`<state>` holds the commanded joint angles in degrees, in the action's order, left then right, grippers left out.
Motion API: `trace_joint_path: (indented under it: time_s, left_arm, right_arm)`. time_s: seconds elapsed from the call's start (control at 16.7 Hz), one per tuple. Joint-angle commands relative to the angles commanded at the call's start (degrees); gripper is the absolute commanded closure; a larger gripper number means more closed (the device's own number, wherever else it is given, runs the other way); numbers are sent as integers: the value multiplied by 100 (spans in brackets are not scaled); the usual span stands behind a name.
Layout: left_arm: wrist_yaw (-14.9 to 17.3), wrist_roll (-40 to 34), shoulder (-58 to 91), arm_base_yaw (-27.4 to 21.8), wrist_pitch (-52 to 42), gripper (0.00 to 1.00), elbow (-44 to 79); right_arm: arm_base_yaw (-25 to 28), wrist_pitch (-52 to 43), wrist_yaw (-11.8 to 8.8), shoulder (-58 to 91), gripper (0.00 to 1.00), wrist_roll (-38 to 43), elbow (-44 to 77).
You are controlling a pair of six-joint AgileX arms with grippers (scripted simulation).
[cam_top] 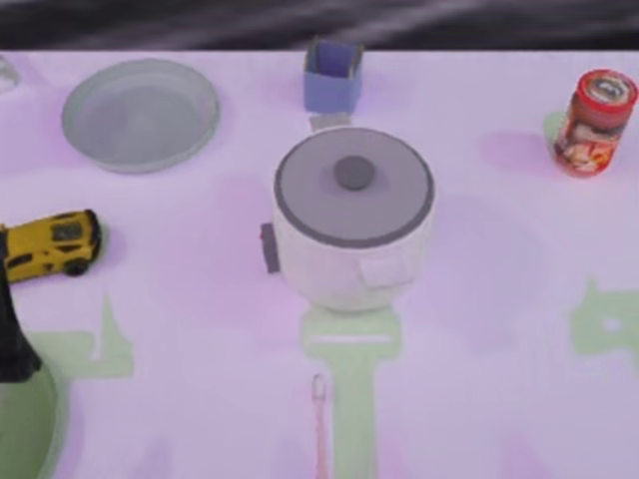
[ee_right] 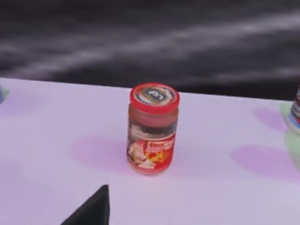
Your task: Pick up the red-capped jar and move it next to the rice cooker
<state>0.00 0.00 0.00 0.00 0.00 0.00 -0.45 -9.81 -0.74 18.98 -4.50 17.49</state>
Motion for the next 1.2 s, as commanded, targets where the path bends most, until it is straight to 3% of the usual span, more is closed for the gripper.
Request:
trace_joint_path:
  time_s: [1.2]
  left_arm:
    - [0, 0, 0, 0, 0, 0, 0]
  right_arm:
    - [-109, -5855, -783, 11137, 0, -2851, 10826]
